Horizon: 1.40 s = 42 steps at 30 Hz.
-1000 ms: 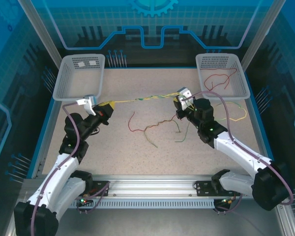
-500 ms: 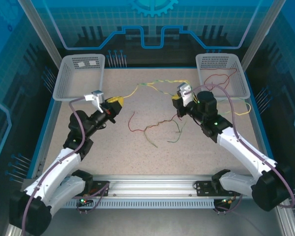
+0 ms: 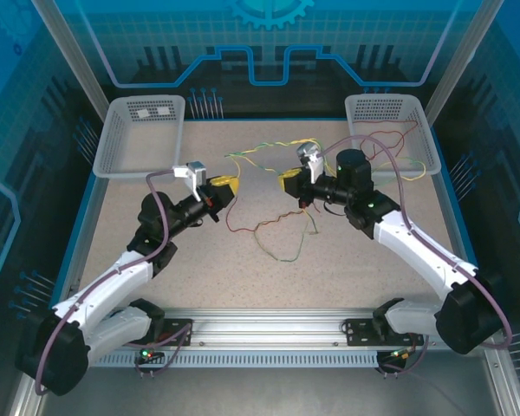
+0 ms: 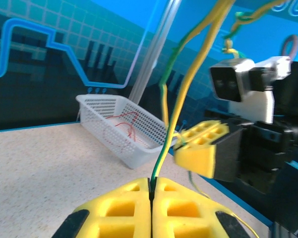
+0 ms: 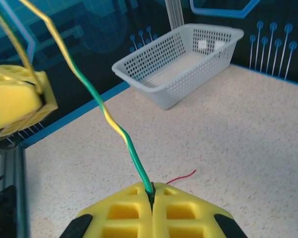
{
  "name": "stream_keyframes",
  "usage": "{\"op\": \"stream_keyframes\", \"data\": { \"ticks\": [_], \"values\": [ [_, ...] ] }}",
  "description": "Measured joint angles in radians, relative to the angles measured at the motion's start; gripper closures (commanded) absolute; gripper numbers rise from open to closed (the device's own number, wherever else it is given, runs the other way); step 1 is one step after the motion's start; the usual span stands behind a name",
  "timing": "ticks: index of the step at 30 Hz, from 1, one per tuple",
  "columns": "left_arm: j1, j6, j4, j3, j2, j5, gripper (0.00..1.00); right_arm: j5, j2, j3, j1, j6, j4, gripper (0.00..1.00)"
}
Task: Untangle the cables
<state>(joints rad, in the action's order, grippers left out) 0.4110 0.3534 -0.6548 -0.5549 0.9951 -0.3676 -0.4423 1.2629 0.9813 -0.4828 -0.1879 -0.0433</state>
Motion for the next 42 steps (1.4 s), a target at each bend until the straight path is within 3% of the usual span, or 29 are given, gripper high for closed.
{"op": "stream_keyframes", "data": {
  "ticks": [1, 2, 3, 5, 7, 16, 18, 21, 23, 29, 31, 39, 40, 42],
  "values": [
    [0.006, -0.007, -0.004, 0.000, 0.000, -0.008, 1.00, -0.001, 0.005, 0.006, 0.000, -0.010, 0.009, 1.00],
    [0.013, -0.017, -0.003, 0.000, 0.000, -0.012, 0.73, -0.001, 0.008, 0.010, 0.000, -0.018, 0.014, 1.00],
    [0.019, -0.029, -0.001, 0.000, 0.000, -0.014, 0.54, -0.001, 0.008, 0.009, 0.004, -0.022, 0.019, 1.00],
    [0.022, -0.044, 0.002, 0.002, -0.003, -0.011, 0.53, -0.002, 0.008, 0.010, 0.006, -0.021, 0.021, 1.00],
    [0.023, -0.061, -0.006, 0.019, -0.018, -0.006, 0.40, -0.005, 0.007, 0.009, 0.005, -0.014, 0.028, 1.00],
    [0.023, -0.126, -0.006, 0.082, -0.218, 0.034, 0.36, -0.011, -0.039, -0.018, 0.012, 0.029, 0.042, 1.00],
    [0.023, -0.137, -0.004, 0.082, -0.264, 0.028, 0.29, -0.010, -0.042, -0.018, 0.023, 0.031, 0.044, 1.00],
    [0.019, -0.150, -0.001, 0.082, -0.310, 0.004, 0.31, -0.007, -0.043, -0.026, 0.045, 0.031, 0.043, 1.00],
    [0.011, -0.155, 0.006, 0.079, -0.319, -0.016, 0.17, -0.006, -0.045, -0.037, 0.050, 0.031, 0.043, 1.00],
    [0.005, -0.196, 0.137, -0.031, -0.193, -0.071, 0.12, -0.012, -0.046, -0.053, 0.041, 0.023, 0.027, 1.00],
    [0.005, -0.213, 0.171, -0.052, -0.146, -0.071, 0.13, -0.012, -0.046, -0.058, 0.026, 0.023, 0.018, 1.00],
    [0.005, -0.255, 0.201, -0.060, -0.077, -0.034, 1.00, -0.011, -0.045, -0.067, -0.008, 0.019, 0.006, 1.00],
    [0.005, -0.254, 0.199, -0.059, -0.081, -0.024, 1.00, -0.011, -0.045, -0.067, -0.010, 0.019, 0.006, 1.00],
    [0.005, -0.248, 0.196, -0.054, -0.094, -0.002, 1.00, -0.011, -0.045, -0.067, -0.013, 0.020, 0.006, 0.64]
  ]
}}
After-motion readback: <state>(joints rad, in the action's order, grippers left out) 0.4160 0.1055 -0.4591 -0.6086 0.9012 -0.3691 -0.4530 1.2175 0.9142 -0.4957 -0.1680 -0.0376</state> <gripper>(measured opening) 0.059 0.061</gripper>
